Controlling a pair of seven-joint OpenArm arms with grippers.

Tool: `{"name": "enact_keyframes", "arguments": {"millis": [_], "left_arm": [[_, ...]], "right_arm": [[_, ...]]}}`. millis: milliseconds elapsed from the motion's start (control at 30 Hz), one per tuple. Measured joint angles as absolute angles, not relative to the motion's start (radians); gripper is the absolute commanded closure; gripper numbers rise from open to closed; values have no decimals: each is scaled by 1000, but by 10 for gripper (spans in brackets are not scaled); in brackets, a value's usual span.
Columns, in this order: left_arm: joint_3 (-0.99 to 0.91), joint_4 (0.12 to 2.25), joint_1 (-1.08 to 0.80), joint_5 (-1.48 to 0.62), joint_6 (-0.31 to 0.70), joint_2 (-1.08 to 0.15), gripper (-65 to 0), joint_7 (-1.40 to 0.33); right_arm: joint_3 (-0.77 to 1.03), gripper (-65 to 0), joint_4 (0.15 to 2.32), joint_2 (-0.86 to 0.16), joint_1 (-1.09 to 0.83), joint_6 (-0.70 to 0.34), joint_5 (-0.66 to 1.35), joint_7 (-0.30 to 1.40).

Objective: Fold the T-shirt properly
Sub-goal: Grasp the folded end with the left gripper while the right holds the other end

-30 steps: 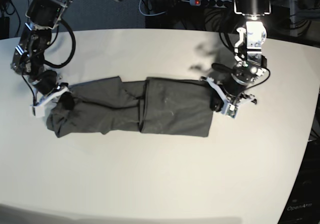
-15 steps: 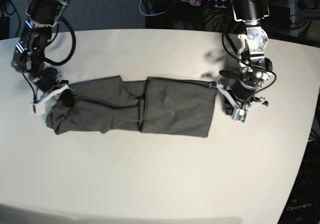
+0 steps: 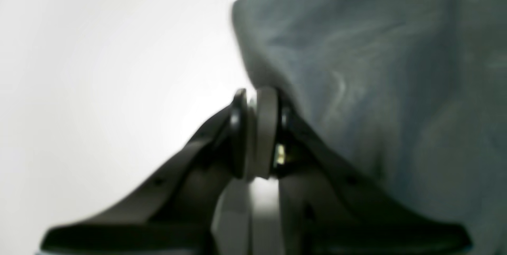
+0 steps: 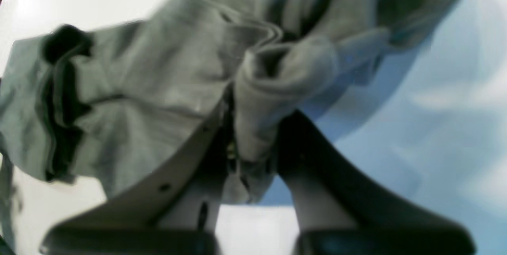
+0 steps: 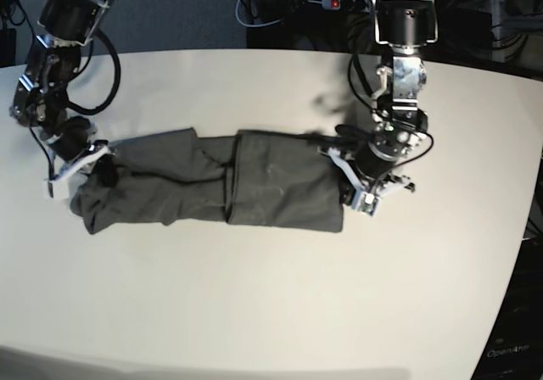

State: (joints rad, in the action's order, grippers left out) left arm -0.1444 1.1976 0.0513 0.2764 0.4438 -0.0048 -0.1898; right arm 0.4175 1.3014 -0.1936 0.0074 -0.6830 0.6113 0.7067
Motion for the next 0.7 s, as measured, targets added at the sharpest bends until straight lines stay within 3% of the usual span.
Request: {"name": "enact_keyframes", "arguments": {"millis": [200, 467, 700], "left_arm": [[-143, 1198, 51, 280, 448, 11, -47, -190], [-43, 1196, 51, 278, 440, 12, -47, -195], [-16, 1164, 41, 272, 449, 84, -47, -170]], "right_arm": [[386, -6, 1435, -191, -43, -688, 616, 709], [373, -6, 1449, -188, -44, -688, 612, 746], [298, -6, 1506, -187, -54, -684, 607, 752]]}}
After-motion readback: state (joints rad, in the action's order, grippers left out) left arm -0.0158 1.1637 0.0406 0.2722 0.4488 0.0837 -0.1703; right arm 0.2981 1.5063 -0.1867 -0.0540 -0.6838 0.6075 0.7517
